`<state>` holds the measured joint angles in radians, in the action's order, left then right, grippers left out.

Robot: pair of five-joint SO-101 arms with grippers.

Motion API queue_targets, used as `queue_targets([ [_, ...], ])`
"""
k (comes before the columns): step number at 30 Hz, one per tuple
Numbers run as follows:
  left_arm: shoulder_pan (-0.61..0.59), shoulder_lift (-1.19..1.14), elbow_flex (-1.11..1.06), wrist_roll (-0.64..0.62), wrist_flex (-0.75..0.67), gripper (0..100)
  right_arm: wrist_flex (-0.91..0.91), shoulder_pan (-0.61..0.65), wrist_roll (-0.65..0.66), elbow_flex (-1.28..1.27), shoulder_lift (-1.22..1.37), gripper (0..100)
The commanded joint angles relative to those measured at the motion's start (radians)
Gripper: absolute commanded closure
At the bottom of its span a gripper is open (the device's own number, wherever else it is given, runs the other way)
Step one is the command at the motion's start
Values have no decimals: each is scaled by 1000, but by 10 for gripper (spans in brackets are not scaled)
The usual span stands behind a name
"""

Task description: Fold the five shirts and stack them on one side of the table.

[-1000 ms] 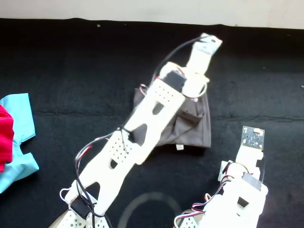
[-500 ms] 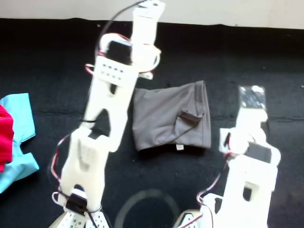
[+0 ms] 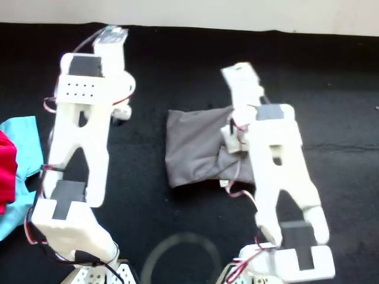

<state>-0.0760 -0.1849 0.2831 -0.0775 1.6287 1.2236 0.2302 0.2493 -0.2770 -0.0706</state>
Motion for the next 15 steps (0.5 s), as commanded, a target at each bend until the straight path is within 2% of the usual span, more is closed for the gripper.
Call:
queue_targets([
  [1, -70, 53, -136, 2, -87, 990, 5, 48, -8, 102, 116, 992],
  [7, -128, 53, -272, 2, -189, 990, 5, 107, -5, 183, 197, 992],
  [15, -133, 53, -282, 0, -184, 990, -2, 130, -3, 213, 341, 992],
])
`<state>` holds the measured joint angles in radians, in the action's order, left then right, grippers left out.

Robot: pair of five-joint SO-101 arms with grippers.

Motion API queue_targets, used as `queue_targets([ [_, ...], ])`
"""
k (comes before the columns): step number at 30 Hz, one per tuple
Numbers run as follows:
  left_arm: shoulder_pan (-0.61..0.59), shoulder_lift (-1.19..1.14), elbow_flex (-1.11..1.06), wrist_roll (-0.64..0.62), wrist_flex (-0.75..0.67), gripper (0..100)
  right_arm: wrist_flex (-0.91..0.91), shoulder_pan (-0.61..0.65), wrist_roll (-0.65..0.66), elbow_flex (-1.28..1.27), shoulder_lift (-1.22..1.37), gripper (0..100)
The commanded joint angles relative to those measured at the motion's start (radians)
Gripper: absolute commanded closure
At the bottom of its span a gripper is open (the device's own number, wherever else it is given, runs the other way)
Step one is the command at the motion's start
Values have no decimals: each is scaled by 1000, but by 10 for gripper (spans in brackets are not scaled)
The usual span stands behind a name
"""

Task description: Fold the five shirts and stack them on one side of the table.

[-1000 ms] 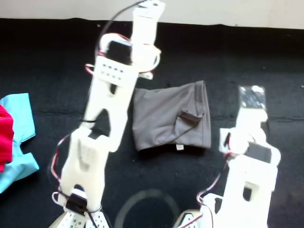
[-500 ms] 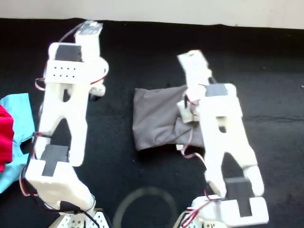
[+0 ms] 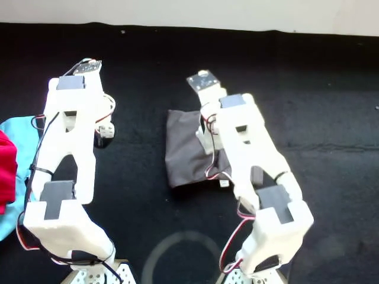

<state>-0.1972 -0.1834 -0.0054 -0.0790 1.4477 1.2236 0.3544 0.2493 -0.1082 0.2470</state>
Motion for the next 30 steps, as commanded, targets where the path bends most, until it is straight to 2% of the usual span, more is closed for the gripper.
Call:
queue_targets([
  [1, -12, 51, 7, 2, -2, 990, -2, 2, -3, 44, 38, 992],
  [8, -12, 51, 5, 2, -6, 990, 7, -61, -3, 36, 51, 992],
  [18, -12, 51, 8, 2, -8, 990, 150, -183, 29, 44, 35, 992],
  [30, -12, 50, 7, 0, -29, 990, 389, -265, 160, 41, -252, 992],
])
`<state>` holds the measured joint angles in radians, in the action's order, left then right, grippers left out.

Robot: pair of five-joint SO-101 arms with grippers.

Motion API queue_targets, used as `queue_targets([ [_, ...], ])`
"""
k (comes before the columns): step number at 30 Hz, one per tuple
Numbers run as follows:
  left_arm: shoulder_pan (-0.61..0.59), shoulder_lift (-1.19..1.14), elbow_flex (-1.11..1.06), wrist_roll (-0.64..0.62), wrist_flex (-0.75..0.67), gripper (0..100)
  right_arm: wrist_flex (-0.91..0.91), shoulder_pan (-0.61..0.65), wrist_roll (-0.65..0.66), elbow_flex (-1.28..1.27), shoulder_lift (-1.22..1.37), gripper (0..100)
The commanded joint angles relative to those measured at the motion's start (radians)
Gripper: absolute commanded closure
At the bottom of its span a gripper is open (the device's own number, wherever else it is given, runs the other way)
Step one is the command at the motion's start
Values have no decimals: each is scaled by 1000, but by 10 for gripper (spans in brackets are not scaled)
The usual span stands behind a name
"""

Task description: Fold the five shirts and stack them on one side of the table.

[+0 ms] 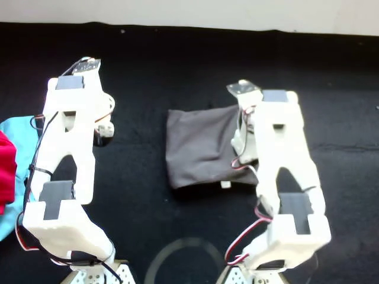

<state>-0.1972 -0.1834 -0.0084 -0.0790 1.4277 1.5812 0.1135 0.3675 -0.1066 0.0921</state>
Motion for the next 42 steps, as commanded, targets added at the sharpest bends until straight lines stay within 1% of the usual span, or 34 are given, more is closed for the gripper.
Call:
queue_targets([
  [1, -10, 48, 10, 0, -9, 990, 13, -24, 44, 41, -117, 992],
  [5, -10, 45, 4, 0, -25, 990, -142, -8, 41, 33, -157, 992],
  [10, -7, 44, 10, -3, -25, 990, -271, 33, 40, -35, -61, 992],
  [13, -1, 50, 12, -5, -26, 990, -292, 31, 40, -96, 13, 992],
  [16, 22, 42, 12, -2, -54, 990, -289, 7, 41, -143, 28, 992],
  [18, 50, 39, 2, -2, -95, 990, -288, -15, 41, -179, 28, 992],
  [21, 85, 22, 4, -6, -196, 990, -291, -56, 44, -232, 31, 992],
  [25, 168, -38, 41, -8, -325, 990, -291, -91, 48, -274, 27, 992],
  [27, 237, -74, 64, -8, -356, 990, -291, -96, 48, -272, 25, 992],
  [31, 383, -143, 137, -12, -367, 990, -291, -88, 43, -243, 24, 992],
  [33, 424, -177, 166, -75, -377, 990, -291, -88, 41, -220, 24, 992],
  [36, 437, -242, 208, -183, -410, 990, -286, -90, 41, -206, 24, 992],
  [38, 437, -292, 239, -219, -427, 990, -285, -90, 41, -206, 24, 992],
  [42, 437, -386, 311, -241, -427, 990, -291, -90, 41, -209, 24, 992],
])
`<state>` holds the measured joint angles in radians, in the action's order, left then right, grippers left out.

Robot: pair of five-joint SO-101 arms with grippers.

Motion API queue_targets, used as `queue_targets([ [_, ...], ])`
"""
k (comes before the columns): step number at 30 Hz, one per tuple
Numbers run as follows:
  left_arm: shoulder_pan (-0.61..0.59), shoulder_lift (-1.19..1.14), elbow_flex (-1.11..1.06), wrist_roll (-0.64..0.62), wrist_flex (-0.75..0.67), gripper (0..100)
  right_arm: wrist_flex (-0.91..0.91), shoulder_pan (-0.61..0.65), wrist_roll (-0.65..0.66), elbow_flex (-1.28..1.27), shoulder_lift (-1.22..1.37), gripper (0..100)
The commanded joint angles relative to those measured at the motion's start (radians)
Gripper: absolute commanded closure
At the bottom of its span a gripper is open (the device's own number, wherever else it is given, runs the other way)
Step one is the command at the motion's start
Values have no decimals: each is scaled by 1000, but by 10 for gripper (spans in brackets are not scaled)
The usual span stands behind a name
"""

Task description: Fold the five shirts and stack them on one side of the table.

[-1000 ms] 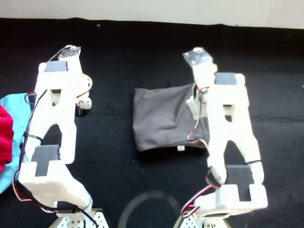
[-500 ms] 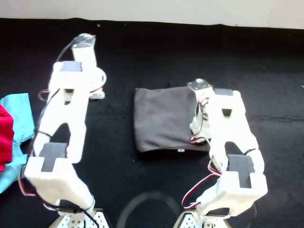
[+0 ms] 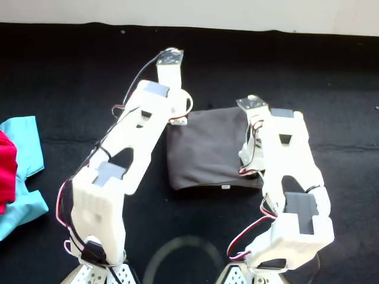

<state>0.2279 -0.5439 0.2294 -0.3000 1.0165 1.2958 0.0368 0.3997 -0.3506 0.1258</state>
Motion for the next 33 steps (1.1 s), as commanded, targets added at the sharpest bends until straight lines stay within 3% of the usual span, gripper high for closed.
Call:
queue_targets([
  [1, 12, -45, 93, -20, -17, 990, -5, -12, 9, 35, -8, 992],
  [16, -59, -182, 205, -20, 25, 990, -151, -24, 15, -117, -2, 992],
  [25, -61, -182, 200, -20, 29, 990, -88, -18, 15, -94, -44, 992],
  [33, -59, -24, 308, -20, 238, 990, -15, -18, 12, -5, -383, 992],
])
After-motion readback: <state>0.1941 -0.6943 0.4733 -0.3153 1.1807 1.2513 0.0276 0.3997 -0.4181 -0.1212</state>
